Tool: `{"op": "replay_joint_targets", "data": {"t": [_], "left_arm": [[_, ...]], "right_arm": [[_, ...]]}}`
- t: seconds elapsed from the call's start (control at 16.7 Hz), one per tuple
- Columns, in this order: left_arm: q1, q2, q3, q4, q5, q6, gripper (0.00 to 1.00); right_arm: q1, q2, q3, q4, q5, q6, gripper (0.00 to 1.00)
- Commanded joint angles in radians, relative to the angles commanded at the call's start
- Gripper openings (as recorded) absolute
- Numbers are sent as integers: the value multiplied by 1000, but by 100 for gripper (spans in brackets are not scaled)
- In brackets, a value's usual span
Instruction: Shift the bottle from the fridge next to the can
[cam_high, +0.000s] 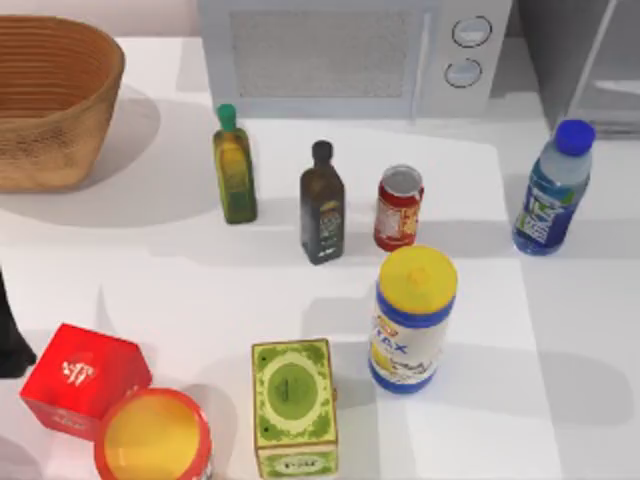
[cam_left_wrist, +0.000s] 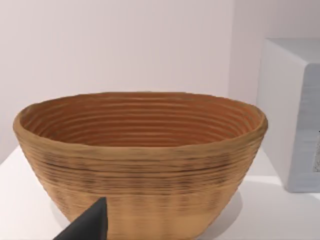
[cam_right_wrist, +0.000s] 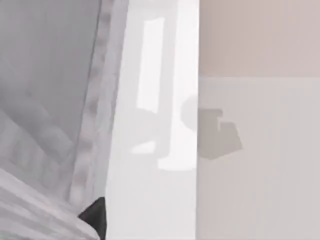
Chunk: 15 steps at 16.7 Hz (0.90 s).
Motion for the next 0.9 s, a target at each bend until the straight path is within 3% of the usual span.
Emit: {"op": "replay_joint_targets", "data": {"t": [0.24,0.42,0.6,0.9], "left_arm": [[0,0,0,0,0,0,100],[0,0,0,0,0,0,100],[0,0,0,0,0,0,100],[0,0,0,0,0,0,100]], "right_arm": [[172,-16,-22,286,51,331,100],[252,-34,-42,451,81,501,100],[287,-44,-55,535,96,579,100],[269,-38,-78,554,98,580,100]]}}
